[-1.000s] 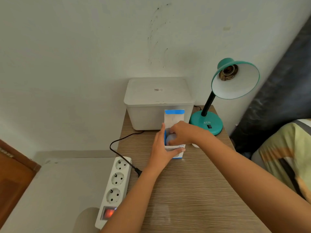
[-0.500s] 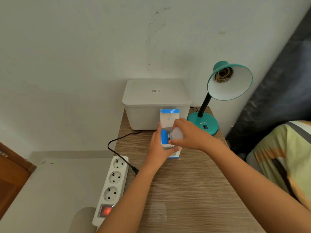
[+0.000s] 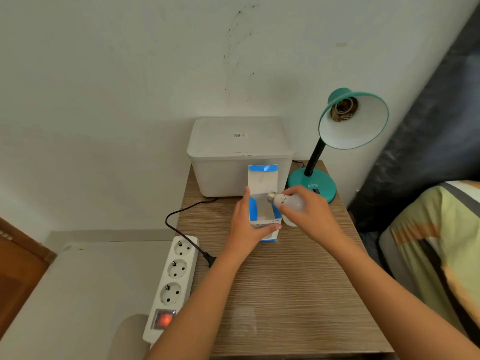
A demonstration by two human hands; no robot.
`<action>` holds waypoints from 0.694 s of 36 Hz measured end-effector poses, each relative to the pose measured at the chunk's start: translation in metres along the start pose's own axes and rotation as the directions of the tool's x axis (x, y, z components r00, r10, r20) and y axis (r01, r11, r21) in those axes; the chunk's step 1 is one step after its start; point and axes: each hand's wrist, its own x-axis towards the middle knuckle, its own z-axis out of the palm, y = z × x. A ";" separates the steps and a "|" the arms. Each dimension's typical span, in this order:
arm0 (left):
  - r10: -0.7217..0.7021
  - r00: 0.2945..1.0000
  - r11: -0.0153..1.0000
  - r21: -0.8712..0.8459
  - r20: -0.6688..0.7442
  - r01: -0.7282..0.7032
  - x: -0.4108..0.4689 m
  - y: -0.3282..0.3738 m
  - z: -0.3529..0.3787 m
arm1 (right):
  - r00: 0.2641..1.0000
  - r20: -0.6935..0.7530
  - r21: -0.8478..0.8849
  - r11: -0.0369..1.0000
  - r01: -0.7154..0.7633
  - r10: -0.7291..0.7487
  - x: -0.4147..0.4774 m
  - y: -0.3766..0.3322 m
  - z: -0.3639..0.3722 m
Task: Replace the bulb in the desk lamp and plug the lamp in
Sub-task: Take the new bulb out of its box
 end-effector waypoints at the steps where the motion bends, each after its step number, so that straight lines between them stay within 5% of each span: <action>1: -0.005 1.000 1.000 -0.003 0.000 0.005 -0.002 0.000 0.000 | 0.999 -0.037 0.032 0.999 -0.023 0.024 0.000 0.002 -0.002; 8: -0.015 0.999 1.000 -0.019 0.041 0.016 -0.015 0.000 0.005 | 0.960 -0.153 0.170 0.963 -0.208 0.235 0.017 0.015 -0.008; 17: -0.044 0.997 0.996 -0.079 0.067 0.049 -0.021 0.003 0.012 | 0.958 0.002 0.197 0.939 -0.282 0.287 0.039 0.015 -0.009; 25: -0.088 0.991 0.992 -0.079 0.096 0.096 -0.020 0.003 0.010 | 0.982 0.007 0.093 0.977 -0.190 0.190 0.016 0.020 -0.008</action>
